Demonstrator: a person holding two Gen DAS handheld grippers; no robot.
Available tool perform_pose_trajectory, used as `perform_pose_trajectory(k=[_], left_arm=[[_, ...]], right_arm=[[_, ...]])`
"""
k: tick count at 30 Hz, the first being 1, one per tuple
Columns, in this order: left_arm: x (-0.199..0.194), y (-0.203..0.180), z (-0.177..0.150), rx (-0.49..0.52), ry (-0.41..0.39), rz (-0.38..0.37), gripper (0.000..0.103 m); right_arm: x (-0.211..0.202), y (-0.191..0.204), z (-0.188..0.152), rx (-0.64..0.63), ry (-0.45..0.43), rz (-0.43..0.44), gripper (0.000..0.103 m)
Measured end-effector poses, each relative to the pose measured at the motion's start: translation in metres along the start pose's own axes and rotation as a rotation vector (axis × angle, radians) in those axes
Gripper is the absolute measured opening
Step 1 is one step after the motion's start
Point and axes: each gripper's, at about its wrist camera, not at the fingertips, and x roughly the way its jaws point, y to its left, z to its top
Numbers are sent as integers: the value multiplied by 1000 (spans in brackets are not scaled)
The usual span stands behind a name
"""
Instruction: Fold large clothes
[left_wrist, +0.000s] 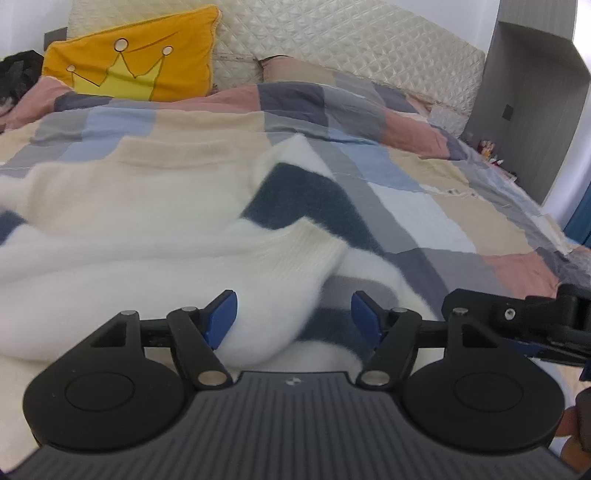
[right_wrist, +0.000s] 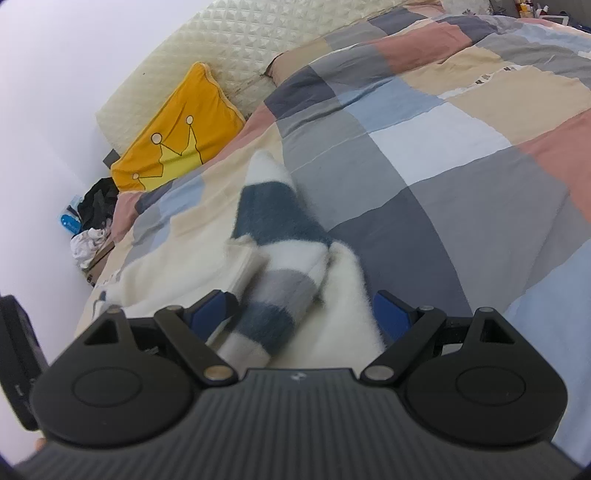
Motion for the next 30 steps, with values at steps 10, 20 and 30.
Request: perform_pose_trajectory(k=[10, 20, 30], left_arm=[[-54, 26, -1, -8, -35, 74, 73], [-137, 58, -27, -71, -66, 179, 73], [-192, 110, -81, -196, -38, 276, 73]], right_arm=[[13, 15, -2, 37, -8, 180, 85], [63, 31, -4, 67, 66, 258, 49], [93, 27, -8, 109, 78, 241, 45]])
